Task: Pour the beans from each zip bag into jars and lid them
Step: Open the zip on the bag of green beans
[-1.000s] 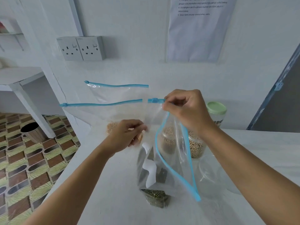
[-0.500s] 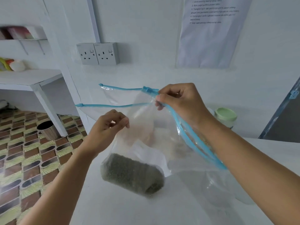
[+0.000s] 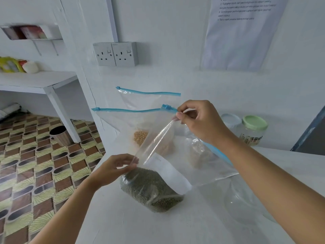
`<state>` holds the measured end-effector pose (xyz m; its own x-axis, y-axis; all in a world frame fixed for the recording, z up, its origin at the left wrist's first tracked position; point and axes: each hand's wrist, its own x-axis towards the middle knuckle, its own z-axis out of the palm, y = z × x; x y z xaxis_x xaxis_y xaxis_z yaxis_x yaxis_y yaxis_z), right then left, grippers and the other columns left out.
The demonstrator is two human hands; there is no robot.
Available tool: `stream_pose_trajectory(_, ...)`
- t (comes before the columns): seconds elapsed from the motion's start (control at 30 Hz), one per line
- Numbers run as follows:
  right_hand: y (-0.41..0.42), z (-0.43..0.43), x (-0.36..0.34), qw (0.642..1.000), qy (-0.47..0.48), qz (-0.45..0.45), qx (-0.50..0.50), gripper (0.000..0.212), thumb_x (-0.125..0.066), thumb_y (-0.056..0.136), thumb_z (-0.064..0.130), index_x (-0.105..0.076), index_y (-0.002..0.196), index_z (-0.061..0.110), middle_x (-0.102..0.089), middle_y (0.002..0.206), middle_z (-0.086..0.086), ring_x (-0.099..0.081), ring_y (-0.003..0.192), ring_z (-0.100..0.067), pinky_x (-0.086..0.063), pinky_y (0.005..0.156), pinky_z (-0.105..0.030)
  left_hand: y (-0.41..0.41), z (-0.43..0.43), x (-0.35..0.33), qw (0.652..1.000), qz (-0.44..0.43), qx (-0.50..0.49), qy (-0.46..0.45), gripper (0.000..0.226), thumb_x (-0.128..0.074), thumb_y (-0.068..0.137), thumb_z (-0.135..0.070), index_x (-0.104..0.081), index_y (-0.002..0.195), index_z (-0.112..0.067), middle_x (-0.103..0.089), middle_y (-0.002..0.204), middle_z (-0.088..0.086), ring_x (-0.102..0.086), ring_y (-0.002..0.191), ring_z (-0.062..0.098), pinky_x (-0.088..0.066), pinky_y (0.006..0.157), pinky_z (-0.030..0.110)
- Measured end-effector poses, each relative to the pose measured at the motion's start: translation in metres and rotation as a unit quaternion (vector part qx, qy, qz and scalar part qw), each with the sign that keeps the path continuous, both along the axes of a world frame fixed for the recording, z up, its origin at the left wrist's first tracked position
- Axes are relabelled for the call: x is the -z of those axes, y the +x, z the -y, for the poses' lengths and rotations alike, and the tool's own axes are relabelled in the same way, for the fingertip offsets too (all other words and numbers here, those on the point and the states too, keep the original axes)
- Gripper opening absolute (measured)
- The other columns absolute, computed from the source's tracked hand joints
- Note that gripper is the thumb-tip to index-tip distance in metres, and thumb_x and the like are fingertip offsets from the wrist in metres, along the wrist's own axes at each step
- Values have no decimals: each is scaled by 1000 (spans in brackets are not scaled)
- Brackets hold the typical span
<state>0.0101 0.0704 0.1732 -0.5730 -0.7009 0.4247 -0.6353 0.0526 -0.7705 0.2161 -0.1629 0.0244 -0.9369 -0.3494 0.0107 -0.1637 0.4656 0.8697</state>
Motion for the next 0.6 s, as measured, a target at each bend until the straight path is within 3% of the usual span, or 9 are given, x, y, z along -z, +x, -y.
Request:
stream_pose_trajectory(0.1, 4, 1, 4, 999, 25, -20, 39, 17, -61, 94, 9, -66, 80, 14, -77, 78, 3, -65, 63, 2, -40, 57, -11, -2, -5, 8, 998, -44, -29, 33, 38, -77, 81, -60, -82, 98, -27, -79, 103, 1, -73, 100, 13, -56, 91, 25)
stream_pose_trajectory(0.2, 5, 6, 9, 995, 20, -66, 73, 11, -69, 88, 17, -65, 79, 13, -72, 78, 1, -65, 74, -16, -40, 57, -15, -11, -13, 13, 996, -69, -58, 30, 12, -73, 91, -22, -81, 93, -12, -79, 92, 2, -73, 86, 7, -53, 80, 15)
stream_pose_trajectory(0.27, 3, 6, 10, 991, 24, -101, 80, 22, -80, 83, 28, -65, 78, 12, -68, 76, 1, -59, 70, -14, -41, 62, -17, -13, -15, 16, 994, -76, -72, 33, 12, -69, 93, -10, -80, 92, -10, -78, 89, 4, -71, 83, 6, -50, 77, 14)
stream_pose_trajectory(0.4, 0, 3, 5, 997, -6, -52, 60, 26, -82, 85, 25, -64, 70, 14, -66, 65, 6, -68, 60, -9, -44, 58, -18, -9, -19, 18, 986, -108, -90, 90, 18, -71, 92, -31, -81, 86, -17, -76, 89, 7, -69, 88, 17, -49, 82, 23)
stream_pose_trajectory(0.5, -1, -5, -4, 995, -84, 24, 45, 23, -81, 85, 13, -65, 70, 7, -63, 58, 6, -69, 54, -13, -45, 56, -20, -3, -25, -1, 979, -159, -73, 105, 42, -75, 84, -58, -79, 85, -16, -72, 85, 7, -66, 84, 13, -48, 78, 15)
stream_pose_trajectory(0.6, -7, -17, -15, 978, -167, 114, 50, 22, -79, 86, 7, -65, 76, -7, -61, 57, -2, -64, 50, -16, -45, 52, -28, -3, -24, -38, 981, -172, -57, 62, 20, -65, 92, -30, -77, 85, -15, -73, 85, 6, -66, 82, 13, -49, 75, 14)
